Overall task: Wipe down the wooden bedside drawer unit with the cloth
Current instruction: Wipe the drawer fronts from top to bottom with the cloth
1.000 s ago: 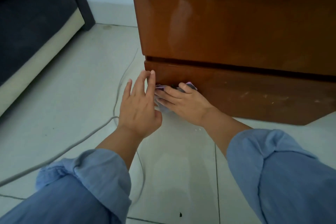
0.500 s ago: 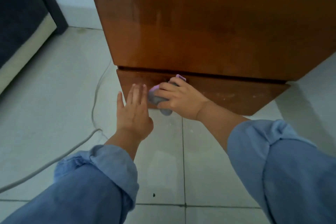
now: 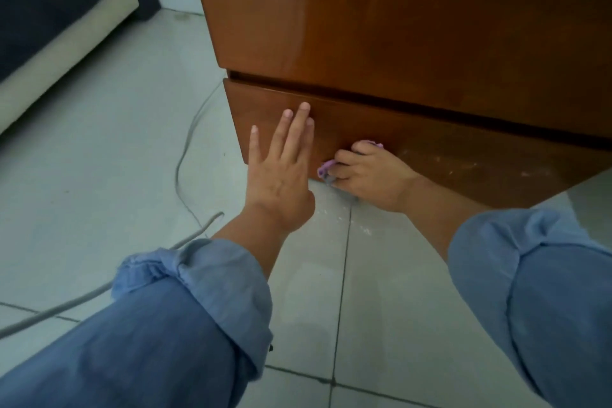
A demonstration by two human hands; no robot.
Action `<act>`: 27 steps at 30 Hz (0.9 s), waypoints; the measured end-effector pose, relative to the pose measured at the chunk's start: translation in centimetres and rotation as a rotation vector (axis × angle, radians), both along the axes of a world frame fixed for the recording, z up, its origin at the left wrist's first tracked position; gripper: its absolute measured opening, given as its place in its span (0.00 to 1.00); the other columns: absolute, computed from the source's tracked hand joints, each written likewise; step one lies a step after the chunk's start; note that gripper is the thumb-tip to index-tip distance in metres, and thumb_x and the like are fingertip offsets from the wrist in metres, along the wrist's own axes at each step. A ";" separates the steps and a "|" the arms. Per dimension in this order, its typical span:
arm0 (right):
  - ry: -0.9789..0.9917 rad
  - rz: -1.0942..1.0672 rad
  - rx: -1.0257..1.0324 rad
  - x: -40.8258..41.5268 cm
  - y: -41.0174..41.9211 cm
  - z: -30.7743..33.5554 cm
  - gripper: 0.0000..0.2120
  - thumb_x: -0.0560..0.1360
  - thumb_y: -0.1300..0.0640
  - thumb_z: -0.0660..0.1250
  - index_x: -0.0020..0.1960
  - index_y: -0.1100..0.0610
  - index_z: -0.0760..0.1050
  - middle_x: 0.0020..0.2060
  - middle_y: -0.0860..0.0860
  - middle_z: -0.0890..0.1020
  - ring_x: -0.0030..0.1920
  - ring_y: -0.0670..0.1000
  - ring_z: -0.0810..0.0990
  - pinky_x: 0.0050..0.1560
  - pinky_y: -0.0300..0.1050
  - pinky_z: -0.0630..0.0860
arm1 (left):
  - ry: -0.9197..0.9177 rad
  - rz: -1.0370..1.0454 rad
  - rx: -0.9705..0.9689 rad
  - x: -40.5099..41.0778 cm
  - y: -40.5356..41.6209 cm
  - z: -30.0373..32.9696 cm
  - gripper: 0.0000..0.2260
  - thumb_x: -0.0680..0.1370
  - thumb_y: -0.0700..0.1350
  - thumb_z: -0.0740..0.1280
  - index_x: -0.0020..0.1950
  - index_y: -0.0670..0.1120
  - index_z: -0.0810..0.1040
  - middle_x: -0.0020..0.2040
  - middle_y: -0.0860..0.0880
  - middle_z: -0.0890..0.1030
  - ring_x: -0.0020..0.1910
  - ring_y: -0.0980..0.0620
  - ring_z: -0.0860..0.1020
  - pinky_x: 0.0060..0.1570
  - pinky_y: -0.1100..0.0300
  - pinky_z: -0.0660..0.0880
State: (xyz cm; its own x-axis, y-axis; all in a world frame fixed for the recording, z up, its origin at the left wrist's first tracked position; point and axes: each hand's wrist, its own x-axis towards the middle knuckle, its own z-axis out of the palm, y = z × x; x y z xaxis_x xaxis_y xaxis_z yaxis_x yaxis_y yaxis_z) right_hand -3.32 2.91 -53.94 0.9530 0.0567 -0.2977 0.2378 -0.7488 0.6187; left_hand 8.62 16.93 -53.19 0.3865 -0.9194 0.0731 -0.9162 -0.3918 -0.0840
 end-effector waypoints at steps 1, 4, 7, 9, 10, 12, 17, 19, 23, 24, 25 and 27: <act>0.036 -0.023 0.014 -0.7 -0.3 -0.1 0.19 0.75 0.64 0.55 0.64 0.55 0.71 0.65 0.51 0.72 0.66 0.57 0.66 0.62 0.53 0.66 | 0.013 0.010 0.007 0.1 -0.1 -0.1 0.41 0.74 0.50 0.57 0.76 0.44 0.31 0.75 0.46 0.28 0.75 0.47 0.31 0.73 0.40 0.39; 0.000 -0.015 0.002 -2.9 -1.5 0.2 0.14 0.70 0.61 0.63 0.54 0.53 0.79 0.54 0.48 0.79 0.59 0.54 0.74 0.55 0.49 0.71 | 0.031 0.036 0.017 0.4 -0.2 -0.7 0.46 0.72 0.54 0.60 0.75 0.44 0.29 0.75 0.47 0.27 0.74 0.47 0.29 0.74 0.42 0.40; -0.038 -0.032 0.019 -5.1 -3.0 0.3 0.05 0.63 0.57 0.73 0.39 0.52 0.81 0.39 0.47 0.82 0.48 0.52 0.78 0.46 0.47 0.72 | 0.050 0.063 0.031 -0.1 -0.5 -1.2 0.49 0.71 0.59 0.62 0.75 0.44 0.30 0.75 0.46 0.27 0.74 0.46 0.29 0.74 0.41 0.40; -0.174 0.029 0.086 -6.4 -3.0 0.8 0.02 0.65 0.56 0.71 0.38 0.52 0.80 0.38 0.47 0.82 0.45 0.53 0.78 0.47 0.49 0.69 | 0.028 0.087 0.054 -0.7 -0.9 -1.3 0.48 0.71 0.60 0.60 0.75 0.42 0.30 0.75 0.44 0.27 0.74 0.44 0.29 0.73 0.39 0.38; -0.243 0.085 0.162 -6.6 -2.7 1.2 0.04 0.68 0.57 0.67 0.40 0.53 0.80 0.41 0.48 0.82 0.46 0.53 0.78 0.48 0.50 0.68 | 0.017 0.102 0.060 -0.9 -0.9 -1.3 0.47 0.72 0.59 0.59 0.75 0.42 0.31 0.75 0.44 0.27 0.74 0.44 0.29 0.72 0.38 0.38; -0.350 0.203 0.268 -6.2 -2.0 2.7 0.11 0.73 0.60 0.58 0.44 0.54 0.80 0.44 0.50 0.82 0.48 0.54 0.77 0.50 0.52 0.69 | -0.001 0.137 0.041 -1.6 -1.1 -1.2 0.44 0.73 0.56 0.57 0.75 0.41 0.31 0.75 0.43 0.28 0.75 0.44 0.30 0.72 0.37 0.39; -0.344 0.222 0.196 -2.8 -2.0 5.2 0.11 0.73 0.61 0.59 0.49 0.54 0.78 0.47 0.50 0.80 0.52 0.56 0.78 0.54 0.54 0.69 | -0.007 0.105 0.066 -4.3 -1.1 -0.5 0.42 0.75 0.52 0.55 0.72 0.42 0.25 0.76 0.45 0.31 0.76 0.45 0.34 0.73 0.38 0.41; -0.267 0.169 0.141 -3.6 -2.8 4.7 0.18 0.73 0.59 0.52 0.50 0.51 0.80 0.48 0.47 0.81 0.54 0.55 0.77 0.55 0.51 0.72 | -0.026 0.024 0.102 -5.4 -1.4 -0.6 0.41 0.76 0.52 0.55 0.71 0.43 0.24 0.75 0.44 0.28 0.75 0.45 0.32 0.73 0.37 0.40; -0.172 0.096 0.074 -7.3 -4.7 2.5 0.15 0.73 0.58 0.56 0.48 0.51 0.81 0.46 0.47 0.82 0.53 0.53 0.79 0.52 0.49 0.76 | -0.090 -0.021 0.097 -6.6 -2.9 -0.5 0.42 0.76 0.53 0.56 0.74 0.43 0.27 0.74 0.44 0.25 0.74 0.44 0.30 0.71 0.37 0.37; -0.160 0.079 0.067 -8.5 -5.4 2.0 0.14 0.73 0.58 0.57 0.48 0.52 0.81 0.46 0.47 0.82 0.53 0.53 0.79 0.51 0.49 0.76 | -0.082 -0.004 0.098 -7.0 -3.3 -0.4 0.42 0.76 0.53 0.56 0.74 0.43 0.27 0.74 0.44 0.25 0.74 0.44 0.29 0.71 0.37 0.37; -0.158 0.063 0.069 -9.8 -5.9 1.9 0.14 0.74 0.59 0.56 0.47 0.53 0.81 0.45 0.48 0.82 0.52 0.53 0.79 0.50 0.49 0.77 | -0.066 0.017 0.102 -7.3 -3.6 -0.4 0.42 0.75 0.53 0.57 0.74 0.43 0.27 0.73 0.44 0.25 0.74 0.44 0.29 0.71 0.37 0.38; -0.153 0.045 0.055 -12.5 -7.0 1.7 0.16 0.74 0.60 0.54 0.47 0.53 0.81 0.44 0.49 0.82 0.51 0.54 0.80 0.48 0.50 0.77 | -0.033 0.055 0.114 -7.8 -4.0 -0.5 0.44 0.75 0.53 0.58 0.74 0.43 0.26 0.72 0.45 0.23 0.73 0.44 0.28 0.71 0.38 0.37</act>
State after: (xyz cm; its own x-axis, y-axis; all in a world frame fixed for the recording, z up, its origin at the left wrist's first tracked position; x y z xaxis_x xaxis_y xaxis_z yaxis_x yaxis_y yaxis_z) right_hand -15.78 -4.12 -52.27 0.9830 0.1128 -0.1445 0.1782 -0.7734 0.6083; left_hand 0.77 12.96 -53.66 0.4359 -0.8998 -0.0172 -0.8895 -0.4278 -0.1605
